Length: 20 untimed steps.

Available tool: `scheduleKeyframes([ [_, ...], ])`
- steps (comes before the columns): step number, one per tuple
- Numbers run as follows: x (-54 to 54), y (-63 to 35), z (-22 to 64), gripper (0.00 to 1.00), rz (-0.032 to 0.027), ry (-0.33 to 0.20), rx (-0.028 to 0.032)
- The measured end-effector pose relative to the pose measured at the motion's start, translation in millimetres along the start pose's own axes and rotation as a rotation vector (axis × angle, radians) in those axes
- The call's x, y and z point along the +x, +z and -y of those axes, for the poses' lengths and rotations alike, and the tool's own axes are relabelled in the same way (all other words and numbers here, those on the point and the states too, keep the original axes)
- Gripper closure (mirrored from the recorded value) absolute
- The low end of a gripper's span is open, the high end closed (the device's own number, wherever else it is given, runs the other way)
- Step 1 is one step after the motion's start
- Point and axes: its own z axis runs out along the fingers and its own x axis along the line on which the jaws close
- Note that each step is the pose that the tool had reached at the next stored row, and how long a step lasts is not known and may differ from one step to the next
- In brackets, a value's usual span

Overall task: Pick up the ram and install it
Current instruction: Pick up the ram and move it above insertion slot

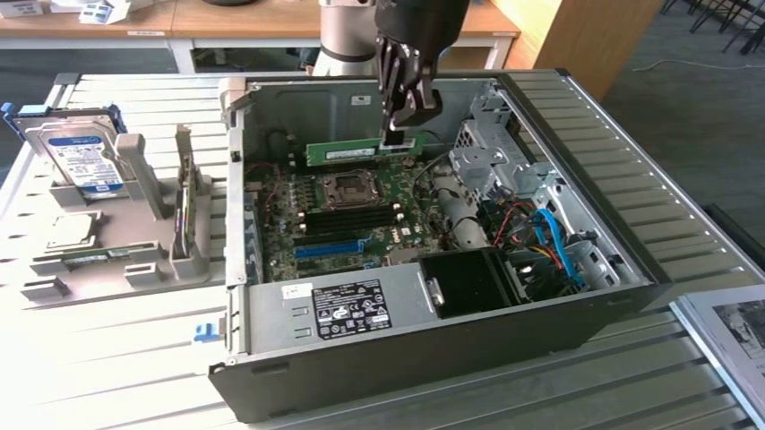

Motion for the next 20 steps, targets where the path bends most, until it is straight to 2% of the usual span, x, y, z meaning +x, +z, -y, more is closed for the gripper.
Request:
scheduleKeyframes([
  [11,-0.4,2.4,0.2,0.88,0.0002,0.000,0.0001],
  [20,-6.5,4.7,0.4,0.88,-0.0011,0.000,0.0000],
])
